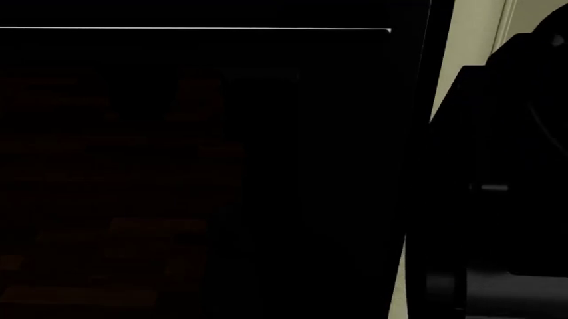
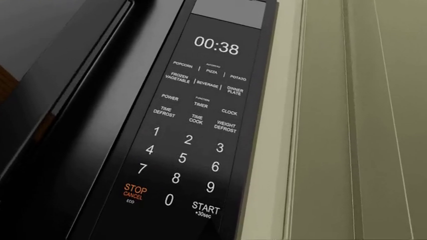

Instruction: Press the start button on the microwave

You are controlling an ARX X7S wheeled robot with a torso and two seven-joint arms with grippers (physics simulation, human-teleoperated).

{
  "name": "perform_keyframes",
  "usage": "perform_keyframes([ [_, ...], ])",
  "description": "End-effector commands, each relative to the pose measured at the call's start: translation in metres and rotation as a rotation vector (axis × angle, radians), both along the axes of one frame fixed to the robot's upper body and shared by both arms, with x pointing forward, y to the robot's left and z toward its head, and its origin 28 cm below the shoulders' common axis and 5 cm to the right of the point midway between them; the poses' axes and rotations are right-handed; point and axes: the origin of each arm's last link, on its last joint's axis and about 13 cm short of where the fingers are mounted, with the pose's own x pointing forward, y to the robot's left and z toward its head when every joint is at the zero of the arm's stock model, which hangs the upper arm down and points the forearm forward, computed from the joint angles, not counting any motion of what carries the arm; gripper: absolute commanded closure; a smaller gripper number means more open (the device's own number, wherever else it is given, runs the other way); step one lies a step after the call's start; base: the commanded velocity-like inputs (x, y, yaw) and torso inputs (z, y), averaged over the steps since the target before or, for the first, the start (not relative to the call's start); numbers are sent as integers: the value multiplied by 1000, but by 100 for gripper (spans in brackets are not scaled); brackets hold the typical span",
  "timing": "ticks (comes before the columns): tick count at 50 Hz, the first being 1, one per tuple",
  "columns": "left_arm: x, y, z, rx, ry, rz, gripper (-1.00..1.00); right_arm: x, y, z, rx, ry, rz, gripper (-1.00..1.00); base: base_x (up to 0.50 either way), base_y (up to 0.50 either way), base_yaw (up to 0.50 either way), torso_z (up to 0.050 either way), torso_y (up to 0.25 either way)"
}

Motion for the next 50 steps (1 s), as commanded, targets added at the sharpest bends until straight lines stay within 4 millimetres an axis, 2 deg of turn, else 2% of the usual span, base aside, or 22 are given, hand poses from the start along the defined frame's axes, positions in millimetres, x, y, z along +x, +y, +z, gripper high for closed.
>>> perform_keyframes([
  [1,0,1,-1,0,1,5,-100,16,2,3,-3,12,-9,100,0,0,0,0,0],
  [16,1,2,-1,1,-4,9,-100,34,2,9,10,24,0,100,0,0,0,0,0],
  [22,1,3,-1,-1,-2,10,-100,50,0,9,37,38,5,100,0,0,0,0,0],
  [35,0,4,-3,-4,-1,16,-100,64,4,11,28,49,-9,100,0,0,0,0,0],
  [50,-1,4,-3,1,-3,28,-100,64,11,24,-6,29,-13,100,1,0,0,0,0],
])
